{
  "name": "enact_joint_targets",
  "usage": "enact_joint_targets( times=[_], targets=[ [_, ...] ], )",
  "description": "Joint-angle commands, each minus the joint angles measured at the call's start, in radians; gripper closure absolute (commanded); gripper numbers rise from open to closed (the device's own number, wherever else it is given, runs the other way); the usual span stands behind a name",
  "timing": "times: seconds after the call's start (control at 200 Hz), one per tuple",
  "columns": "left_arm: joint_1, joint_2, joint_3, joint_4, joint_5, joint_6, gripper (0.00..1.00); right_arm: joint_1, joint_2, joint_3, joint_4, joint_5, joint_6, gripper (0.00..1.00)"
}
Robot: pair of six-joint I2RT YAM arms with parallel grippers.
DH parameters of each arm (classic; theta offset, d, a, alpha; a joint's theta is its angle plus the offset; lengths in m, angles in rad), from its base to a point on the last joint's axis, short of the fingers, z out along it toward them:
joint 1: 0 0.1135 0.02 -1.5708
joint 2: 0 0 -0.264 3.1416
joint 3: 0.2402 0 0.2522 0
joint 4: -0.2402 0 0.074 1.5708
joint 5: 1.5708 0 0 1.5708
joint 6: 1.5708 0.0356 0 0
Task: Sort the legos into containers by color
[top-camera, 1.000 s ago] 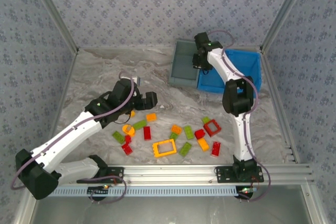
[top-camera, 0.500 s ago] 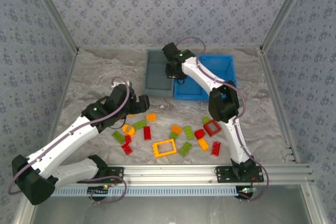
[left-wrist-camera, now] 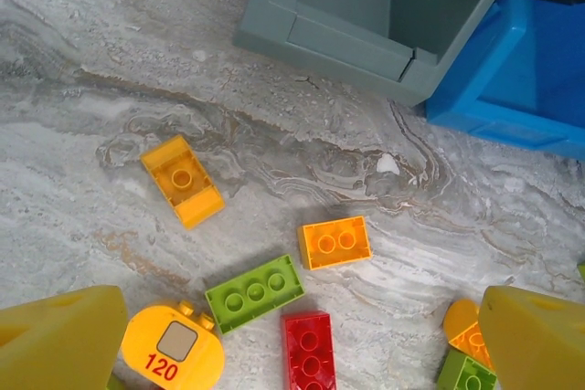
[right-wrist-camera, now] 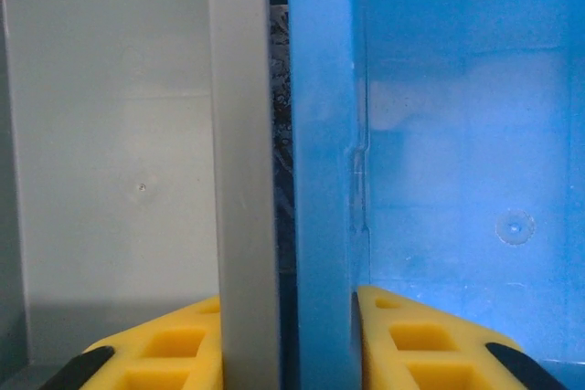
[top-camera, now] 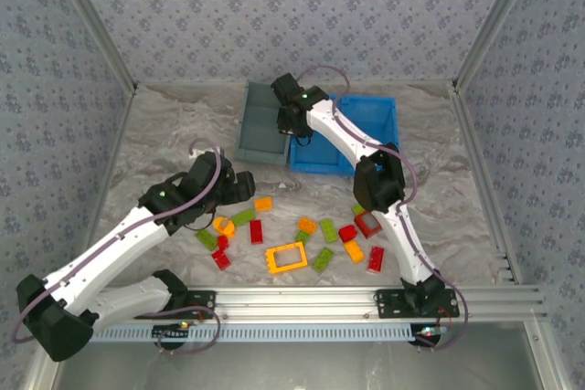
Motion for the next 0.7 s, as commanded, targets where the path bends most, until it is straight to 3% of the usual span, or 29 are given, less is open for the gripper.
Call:
enact_joint_targets(
  times=[0.0, 0.245, 0.45, 0.59, 0.695],
  targets=[
    [-0.006, -0.035, -0.01, -0.04, -0.022, -0.021, 0.01, 0.002, 0.003, 0.059, 0.037, -0.072, 0.019, 0.62],
    [-0.006, -0.068, -0.03, -0.044, -0.029, -0.026, 0.01, 0.021, -0.055, 0.066, -0.007, -0.033, -0.043, 0.47],
    [-0.005, -0.039, -0.012, -0.043, 0.015, -0.011, 0.04, 0.035, -0.207, -0.009, 0.01, 0.045, -0.08, 0.44],
    [-0.012, 0.003, 0.011, -0.041, 0.126, 0.014, 0.19, 0.061, -0.41, -0.23, 0.087, 0.093, -0.147, 0.45],
    [-0.079, 0.023, 0.005, -0.04, 0.177, 0.032, 0.31, 0.105, -0.635, -0.519, 0.213, 0.11, -0.192, 0.45]
  ],
)
